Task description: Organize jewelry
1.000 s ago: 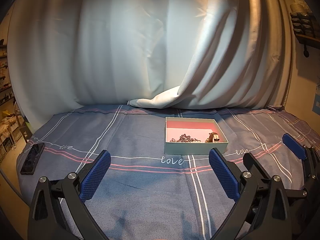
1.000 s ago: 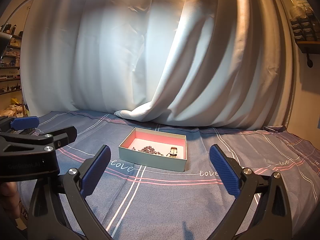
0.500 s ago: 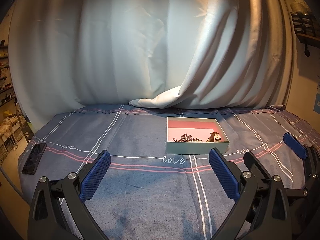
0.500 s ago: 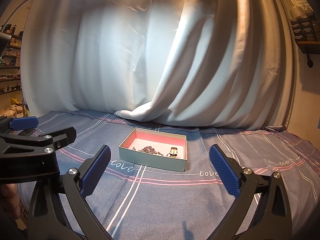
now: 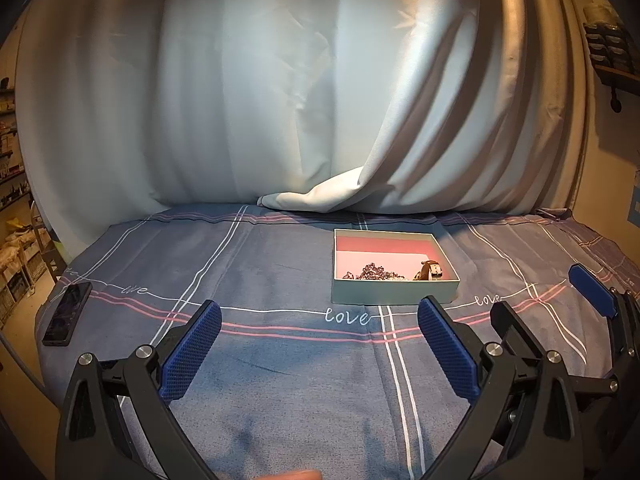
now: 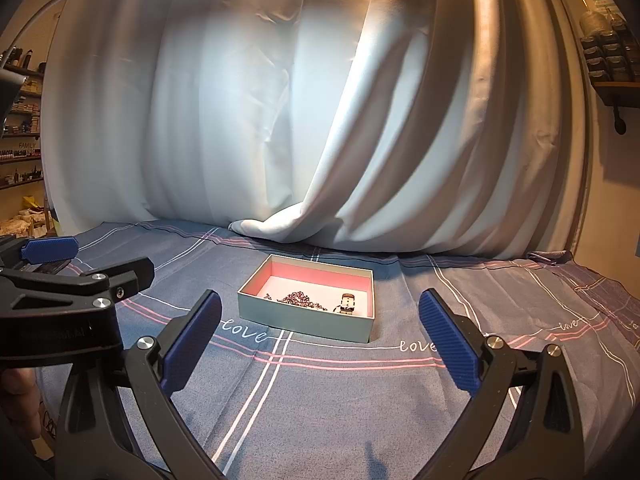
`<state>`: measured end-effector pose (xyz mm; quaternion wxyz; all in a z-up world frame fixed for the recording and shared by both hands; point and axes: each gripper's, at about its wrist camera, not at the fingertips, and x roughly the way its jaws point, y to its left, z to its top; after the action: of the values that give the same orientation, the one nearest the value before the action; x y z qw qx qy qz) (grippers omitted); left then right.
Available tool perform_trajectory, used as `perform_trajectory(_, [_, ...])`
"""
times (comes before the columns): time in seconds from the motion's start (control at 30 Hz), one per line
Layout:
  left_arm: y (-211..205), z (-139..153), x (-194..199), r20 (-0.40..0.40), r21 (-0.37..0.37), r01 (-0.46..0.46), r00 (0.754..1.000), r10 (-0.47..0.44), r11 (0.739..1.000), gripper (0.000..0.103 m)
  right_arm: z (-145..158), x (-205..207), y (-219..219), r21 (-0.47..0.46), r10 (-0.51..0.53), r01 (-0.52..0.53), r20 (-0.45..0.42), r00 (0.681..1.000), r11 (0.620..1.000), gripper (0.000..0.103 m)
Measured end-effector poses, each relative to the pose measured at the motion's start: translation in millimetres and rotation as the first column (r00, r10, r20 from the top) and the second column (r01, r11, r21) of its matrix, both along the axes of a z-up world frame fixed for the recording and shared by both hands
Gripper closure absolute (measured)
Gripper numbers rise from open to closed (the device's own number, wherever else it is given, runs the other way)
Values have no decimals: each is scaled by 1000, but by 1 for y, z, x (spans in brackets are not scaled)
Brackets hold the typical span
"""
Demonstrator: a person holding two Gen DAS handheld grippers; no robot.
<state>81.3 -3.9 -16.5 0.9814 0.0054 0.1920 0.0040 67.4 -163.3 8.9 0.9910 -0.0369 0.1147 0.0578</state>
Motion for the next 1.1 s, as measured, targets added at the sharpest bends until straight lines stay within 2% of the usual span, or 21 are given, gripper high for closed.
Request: perform_trajectory(1.1, [1, 0, -1, 4, -5, 9, 1000, -9, 1000, 6, 1, 2, 2, -2, 3, -3, -8, 1000, 1000, 6])
